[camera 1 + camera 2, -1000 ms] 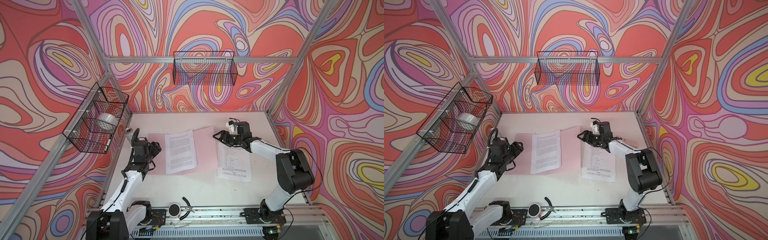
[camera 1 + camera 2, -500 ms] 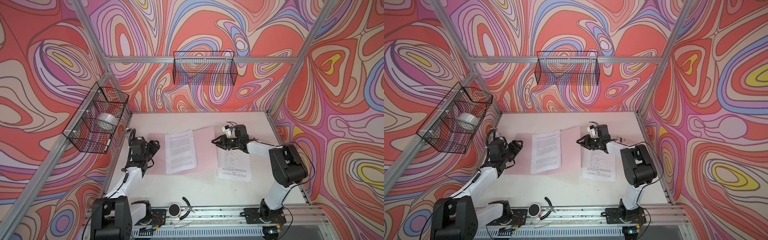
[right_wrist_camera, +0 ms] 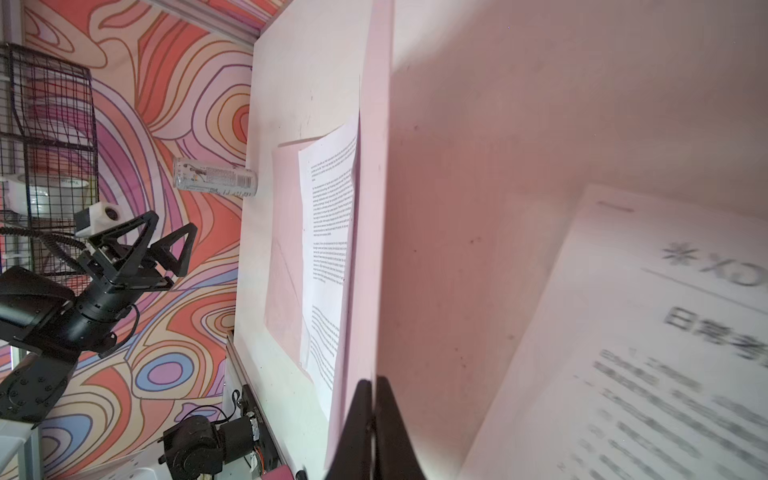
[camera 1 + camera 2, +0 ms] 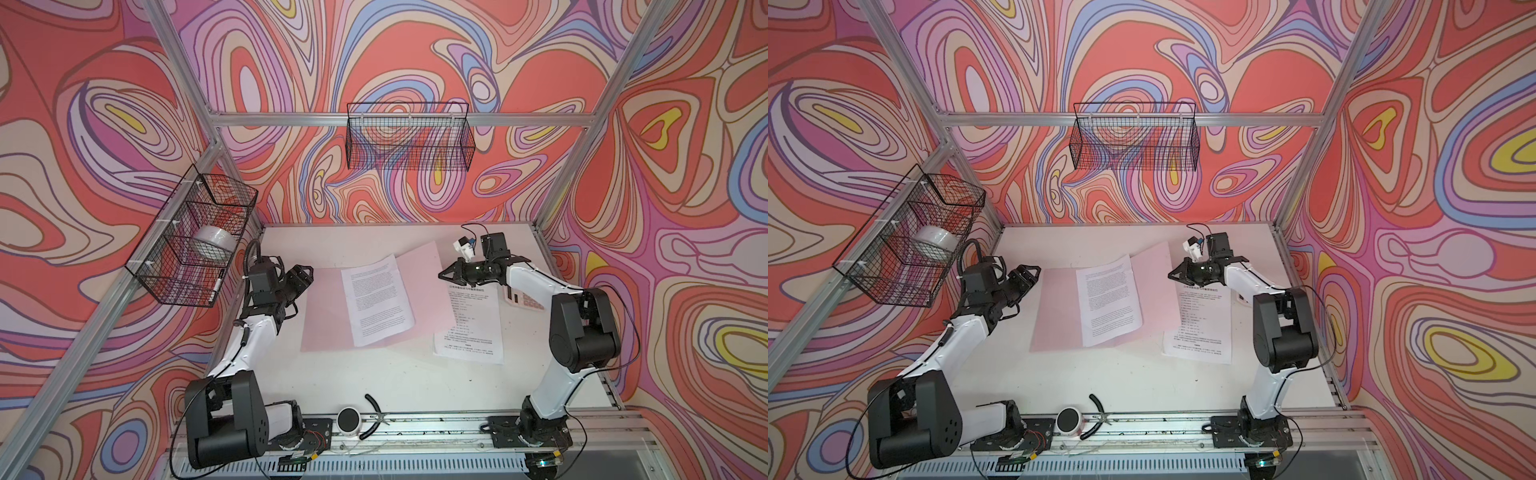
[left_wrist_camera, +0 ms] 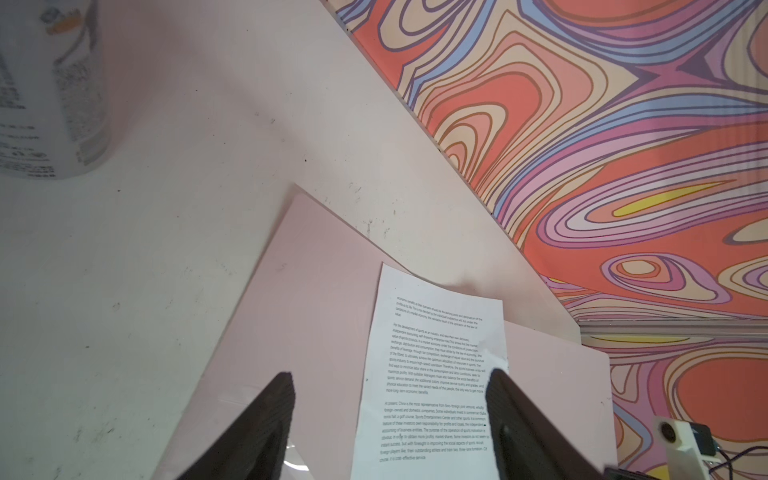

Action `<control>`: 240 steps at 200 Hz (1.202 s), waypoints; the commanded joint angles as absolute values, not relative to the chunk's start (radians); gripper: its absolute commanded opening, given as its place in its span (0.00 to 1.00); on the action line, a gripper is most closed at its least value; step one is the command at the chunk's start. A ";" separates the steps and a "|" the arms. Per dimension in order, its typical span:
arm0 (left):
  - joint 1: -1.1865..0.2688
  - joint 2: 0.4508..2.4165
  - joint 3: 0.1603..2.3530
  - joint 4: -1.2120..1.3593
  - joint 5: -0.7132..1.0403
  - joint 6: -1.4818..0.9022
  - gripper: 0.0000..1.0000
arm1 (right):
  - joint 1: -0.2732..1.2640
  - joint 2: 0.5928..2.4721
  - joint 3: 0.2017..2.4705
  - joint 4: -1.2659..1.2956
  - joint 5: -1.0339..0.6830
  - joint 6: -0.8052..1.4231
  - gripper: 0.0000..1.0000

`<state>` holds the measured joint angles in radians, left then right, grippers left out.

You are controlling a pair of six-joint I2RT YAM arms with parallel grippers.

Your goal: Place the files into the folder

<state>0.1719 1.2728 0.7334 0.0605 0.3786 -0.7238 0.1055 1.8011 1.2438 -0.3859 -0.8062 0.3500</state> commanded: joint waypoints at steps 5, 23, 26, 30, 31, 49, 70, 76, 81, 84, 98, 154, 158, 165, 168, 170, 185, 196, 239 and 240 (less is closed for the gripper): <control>0.179 1.292 0.732 0.026 0.394 -0.680 0.74 | 0.048 1.818 1.223 -0.528 -0.747 0.265 0.00; 0.179 1.298 0.707 0.053 0.402 -0.688 0.74 | 0.047 1.832 1.219 -0.543 -0.717 0.265 0.00; 0.179 1.301 0.703 0.060 0.406 -0.692 0.74 | 0.047 1.836 1.220 -0.549 -0.699 0.268 0.00; 0.180 1.305 0.696 0.068 0.411 -0.694 0.74 | 0.046 1.838 1.222 -0.552 -0.678 0.271 0.00; 0.179 1.306 0.696 0.071 0.413 -0.695 0.74 | 0.047 1.838 1.222 -0.553 -0.670 0.271 0.00; 0.179 1.326 0.680 0.091 0.427 -0.701 0.74 | 0.049 1.826 1.236 -0.563 -0.582 0.279 0.40; 0.179 1.341 0.656 0.113 0.425 -0.701 0.74 | 0.084 1.779 1.273 -0.566 -0.471 0.301 0.54; 0.178 1.344 0.647 0.122 0.421 -0.703 0.73 | 0.110 1.778 1.298 -0.592 -0.386 0.302 0.54; 0.179 1.346 0.640 0.129 0.414 -0.701 0.73 | 0.134 1.776 1.316 -0.608 -0.324 0.296 0.55; 0.179 1.346 0.635 0.136 0.410 -0.700 0.73 | 0.142 1.756 1.323 -0.613 -0.301 0.293 0.55; 0.179 1.354 0.629 0.137 0.399 -0.691 0.73 | 0.222 1.733 1.378 -0.657 -0.135 0.288 0.55; 0.179 1.362 0.609 0.143 0.379 -0.676 0.72 | 0.541 1.766 1.633 -0.787 0.130 0.307 0.54; 0.180 1.360 0.610 0.141 0.377 -0.676 0.72 | 0.545 1.793 1.641 -0.798 0.127 0.320 0.54; 0.178 1.359 0.611 0.137 0.376 -0.674 0.72 | 0.552 1.807 1.643 -0.808 0.135 0.334 0.53; 0.179 1.358 0.612 0.136 0.375 -0.673 0.72 | 0.555 1.807 1.638 -0.806 0.142 0.336 0.53; 0.179 1.357 0.612 0.135 0.375 -0.673 0.72 | 0.555 1.806 1.634 -0.804 0.146 0.338 0.53; 0.179 1.351 0.616 0.121 0.379 -0.666 0.72 | 0.557 1.781 1.606 -0.795 0.206 0.355 0.53; 0.179 1.346 0.612 0.122 0.381 -0.667 0.72 | 0.557 1.763 1.603 -0.800 0.237 0.355 0.53; 0.179 1.333 0.607 0.105 0.346 -0.659 0.72 | 0.558 1.699 1.575 -0.710 0.016 0.339 0.54; 0.179 1.332 0.607 0.103 0.345 -0.658 0.72 | 0.557 1.700 1.572 -0.701 -0.006 0.339 0.54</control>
